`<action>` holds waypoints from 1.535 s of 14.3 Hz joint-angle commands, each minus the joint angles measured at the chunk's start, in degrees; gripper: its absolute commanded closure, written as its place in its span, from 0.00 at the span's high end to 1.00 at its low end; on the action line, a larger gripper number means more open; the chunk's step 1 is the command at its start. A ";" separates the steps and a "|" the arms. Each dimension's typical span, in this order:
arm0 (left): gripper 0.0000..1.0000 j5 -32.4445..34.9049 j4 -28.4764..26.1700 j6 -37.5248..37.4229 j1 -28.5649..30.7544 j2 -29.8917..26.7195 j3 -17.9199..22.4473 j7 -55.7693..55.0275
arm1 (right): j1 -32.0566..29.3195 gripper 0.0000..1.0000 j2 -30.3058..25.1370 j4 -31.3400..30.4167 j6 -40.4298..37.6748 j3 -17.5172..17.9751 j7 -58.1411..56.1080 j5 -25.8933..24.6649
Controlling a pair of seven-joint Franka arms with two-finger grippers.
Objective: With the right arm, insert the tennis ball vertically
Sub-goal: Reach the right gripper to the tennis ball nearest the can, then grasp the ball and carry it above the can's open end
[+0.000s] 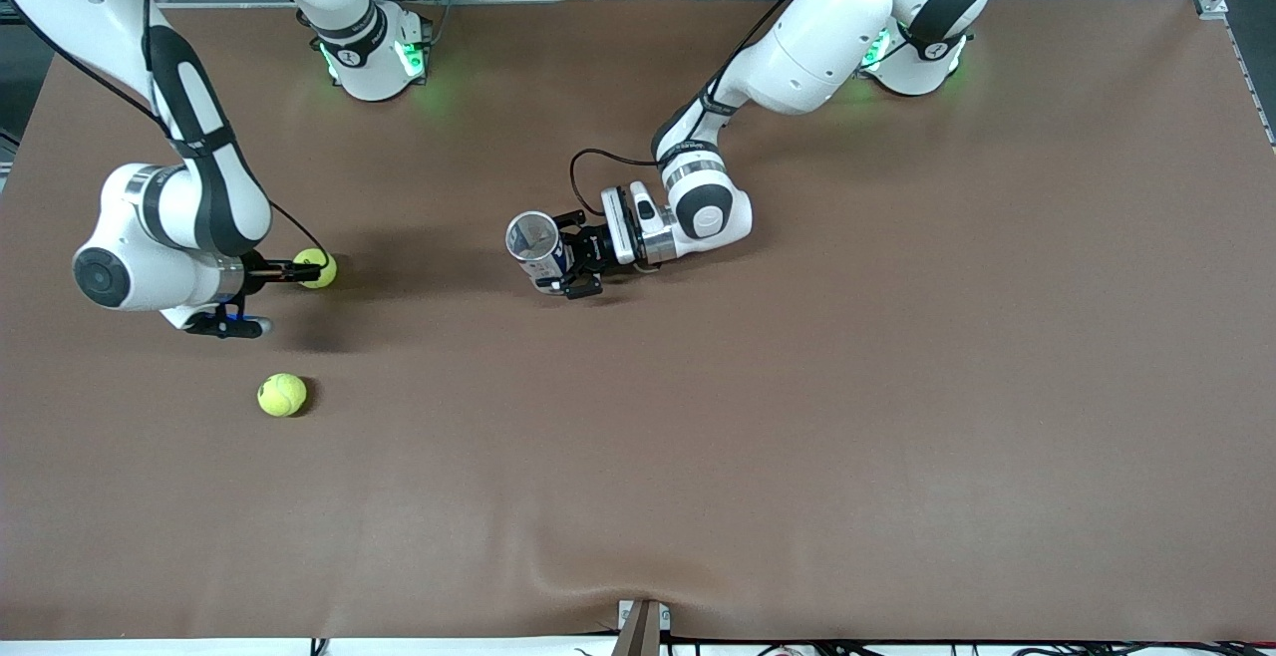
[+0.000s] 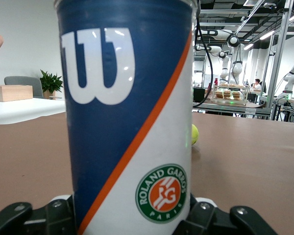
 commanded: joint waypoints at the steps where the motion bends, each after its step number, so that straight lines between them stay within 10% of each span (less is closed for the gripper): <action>1: 0.68 -6.81 -0.63 -0.22 1.05 1.51 -2.20 27.07 | 0.42 1.00 0.68 -0.70 0.57 0.09 0.63 1.29; 7: 0.68 -6.81 -0.63 -0.31 1.05 1.51 -2.20 27.07 | 0.51 0.93 4.11 -1.14 3.04 0.09 0.89 1.29; 9: 0.68 -6.81 -0.63 -0.31 1.05 1.51 -2.20 27.07 | 0.68 0.43 4.11 -1.32 2.86 0.09 2.64 1.29; 12: 0.68 -6.90 -0.63 -0.31 1.05 1.60 -2.20 27.07 | 2.43 0.00 2.80 -0.71 -1.08 0.35 5.54 1.47; 22: 0.68 -6.90 -0.63 -0.66 1.05 1.77 -2.20 27.07 | 15.26 0.00 0.77 24.93 -21.03 0.88 24.24 10.08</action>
